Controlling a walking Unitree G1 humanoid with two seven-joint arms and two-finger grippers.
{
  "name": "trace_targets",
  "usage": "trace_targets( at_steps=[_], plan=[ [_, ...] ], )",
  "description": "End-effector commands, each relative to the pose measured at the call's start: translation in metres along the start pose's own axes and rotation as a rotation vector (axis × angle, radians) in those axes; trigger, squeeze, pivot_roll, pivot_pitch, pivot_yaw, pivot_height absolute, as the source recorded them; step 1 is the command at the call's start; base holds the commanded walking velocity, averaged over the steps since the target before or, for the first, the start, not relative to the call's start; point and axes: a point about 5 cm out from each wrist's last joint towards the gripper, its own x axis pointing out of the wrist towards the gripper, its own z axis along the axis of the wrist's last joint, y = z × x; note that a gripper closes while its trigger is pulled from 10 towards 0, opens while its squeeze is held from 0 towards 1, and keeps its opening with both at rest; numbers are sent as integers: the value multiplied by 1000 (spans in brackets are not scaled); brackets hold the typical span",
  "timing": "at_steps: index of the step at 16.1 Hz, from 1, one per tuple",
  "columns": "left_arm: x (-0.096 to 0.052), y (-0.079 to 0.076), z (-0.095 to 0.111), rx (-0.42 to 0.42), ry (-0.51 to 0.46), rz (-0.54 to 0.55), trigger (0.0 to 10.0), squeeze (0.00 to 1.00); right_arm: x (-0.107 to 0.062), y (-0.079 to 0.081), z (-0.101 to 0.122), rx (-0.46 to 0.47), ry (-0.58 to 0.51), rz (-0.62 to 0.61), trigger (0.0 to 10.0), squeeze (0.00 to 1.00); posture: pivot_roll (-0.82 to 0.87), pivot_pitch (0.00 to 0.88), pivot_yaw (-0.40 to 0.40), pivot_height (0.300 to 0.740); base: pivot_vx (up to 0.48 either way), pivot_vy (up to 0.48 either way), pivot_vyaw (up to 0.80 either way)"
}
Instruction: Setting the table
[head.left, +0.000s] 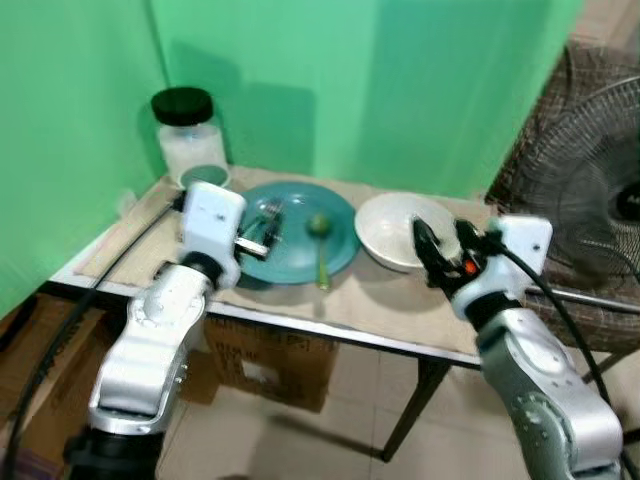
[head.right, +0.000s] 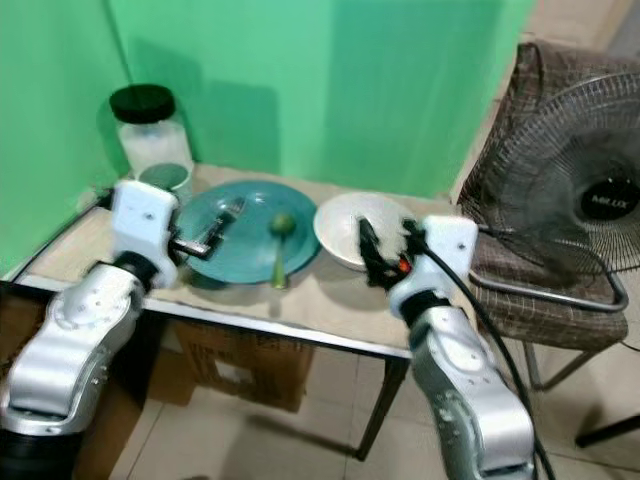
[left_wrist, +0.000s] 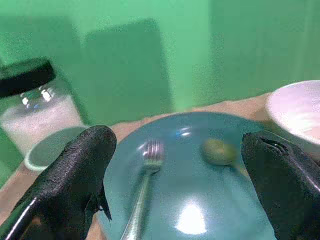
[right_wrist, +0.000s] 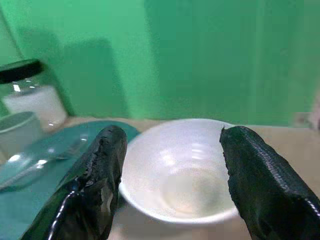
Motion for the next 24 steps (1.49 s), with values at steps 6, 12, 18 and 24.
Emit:
trace_targets(
  at_steps=[6,12,18,24],
  plan=[
    [3,46,-8,-10,95,146,10000,1000,6,12,1,-65,15,159,10000,0,76,0,-13,740,0,0,0],
    [14,90,-20,-31,142,138,10000,1000,15,20,2,-160,30,282,10000,0,82,0,-46,740,0,0,0],
    [41,120,-39,-46,162,102,10000,0,23,22,6,-192,16,315,10000,0,61,0,-87,740,0,0,0],
    [56,121,-45,-20,168,13,10000,0,19,17,17,-238,-38,272,10000,0,-7,0,-131,740,0,0,0]
  ],
)
